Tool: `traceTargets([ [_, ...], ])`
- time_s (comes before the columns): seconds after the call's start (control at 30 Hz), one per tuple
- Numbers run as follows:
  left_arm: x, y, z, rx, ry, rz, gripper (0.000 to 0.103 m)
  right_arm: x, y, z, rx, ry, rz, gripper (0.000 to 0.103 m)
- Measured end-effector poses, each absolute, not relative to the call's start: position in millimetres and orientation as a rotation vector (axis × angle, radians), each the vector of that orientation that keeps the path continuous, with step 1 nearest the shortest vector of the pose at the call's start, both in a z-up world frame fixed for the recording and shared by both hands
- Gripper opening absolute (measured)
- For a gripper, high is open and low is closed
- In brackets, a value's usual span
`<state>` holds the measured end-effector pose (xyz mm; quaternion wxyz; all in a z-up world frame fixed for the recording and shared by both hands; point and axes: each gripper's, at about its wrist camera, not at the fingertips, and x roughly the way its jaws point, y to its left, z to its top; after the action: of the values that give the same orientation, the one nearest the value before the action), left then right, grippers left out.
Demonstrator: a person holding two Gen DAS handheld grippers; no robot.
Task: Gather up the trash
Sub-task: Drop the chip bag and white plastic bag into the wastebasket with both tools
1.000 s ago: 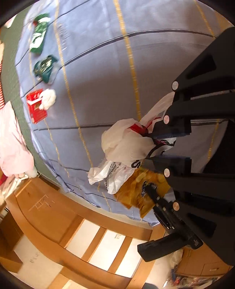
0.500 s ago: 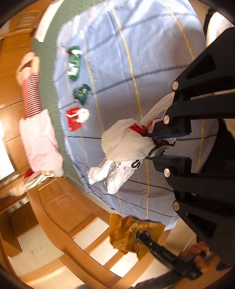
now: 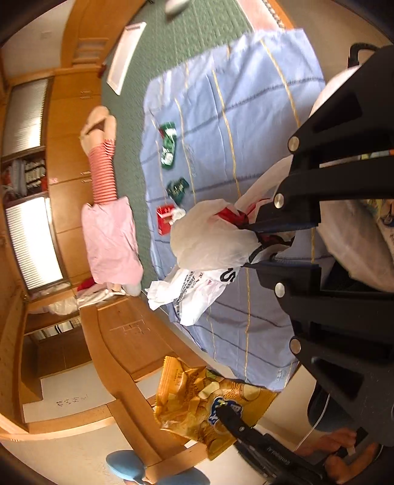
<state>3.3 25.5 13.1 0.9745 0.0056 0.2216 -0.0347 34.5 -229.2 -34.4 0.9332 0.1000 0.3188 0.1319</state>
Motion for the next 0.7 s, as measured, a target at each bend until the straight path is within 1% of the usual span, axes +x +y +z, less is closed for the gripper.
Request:
traceTargets([
  [0.2,-16,4,20,0.038,0.434,-0.100,0.032,9,-253,-33,0.195,0.638,0.246,0.016],
  [0.33,-24,-6,21,0.053,0.431,-0.118,0.032,-8,-269,-37,0.186,0.668,0.246,0.016],
  [0.5,-24,-13,19,0.065,0.443,-0.146,0.032,-27,-285,-65,0.160,0.775,0.221,0.016],
  [0.7,-22,-31,8,0.092,0.483,-0.221,0.032,-36,-289,-119,0.174,0.977,0.267,0.018],
])
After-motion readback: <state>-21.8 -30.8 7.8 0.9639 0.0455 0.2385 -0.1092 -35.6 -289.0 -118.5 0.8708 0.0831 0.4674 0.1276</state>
